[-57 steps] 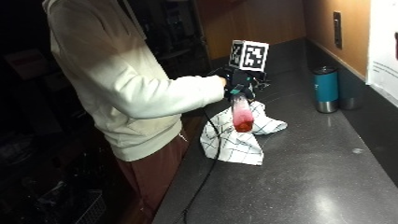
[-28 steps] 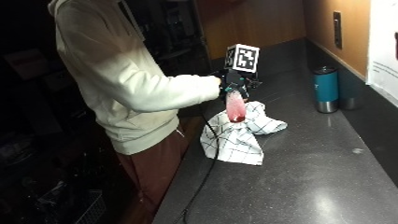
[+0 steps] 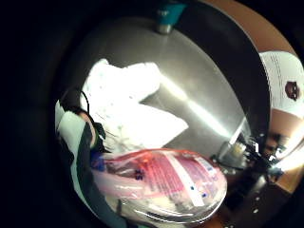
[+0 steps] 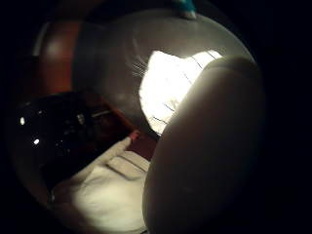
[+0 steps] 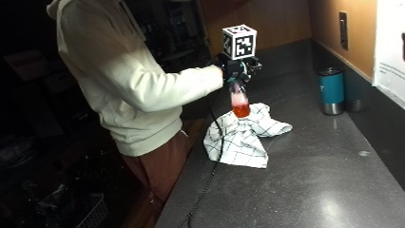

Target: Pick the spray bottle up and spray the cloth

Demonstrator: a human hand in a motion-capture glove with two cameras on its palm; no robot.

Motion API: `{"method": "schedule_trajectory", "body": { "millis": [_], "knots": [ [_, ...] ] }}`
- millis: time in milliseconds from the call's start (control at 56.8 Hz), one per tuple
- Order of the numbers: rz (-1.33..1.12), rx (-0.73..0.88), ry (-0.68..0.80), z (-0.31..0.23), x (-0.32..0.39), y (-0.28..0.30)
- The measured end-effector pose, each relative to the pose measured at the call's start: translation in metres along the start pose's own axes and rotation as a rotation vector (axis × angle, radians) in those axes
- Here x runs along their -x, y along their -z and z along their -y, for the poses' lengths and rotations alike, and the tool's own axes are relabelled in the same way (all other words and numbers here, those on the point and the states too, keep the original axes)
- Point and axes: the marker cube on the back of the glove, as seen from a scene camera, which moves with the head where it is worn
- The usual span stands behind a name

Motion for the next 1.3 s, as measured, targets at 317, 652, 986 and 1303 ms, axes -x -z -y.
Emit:
{"method": "schedule_trajectory", "body": {
  "millis": [317, 652, 986, 1303],
  "knots": [
    [0.513, -0.363, 0.148, 0.04, 0.08, 0.044],
    [1.079, -0.529, 0.149, 0.104, 0.141, 0.01],
    [0.989, -0.459, 0.118, 0.176, 0.185, -0.098],
    [0.996, -0.42, 0.068, 0.215, 0.189, -0.153]
  ]
}}
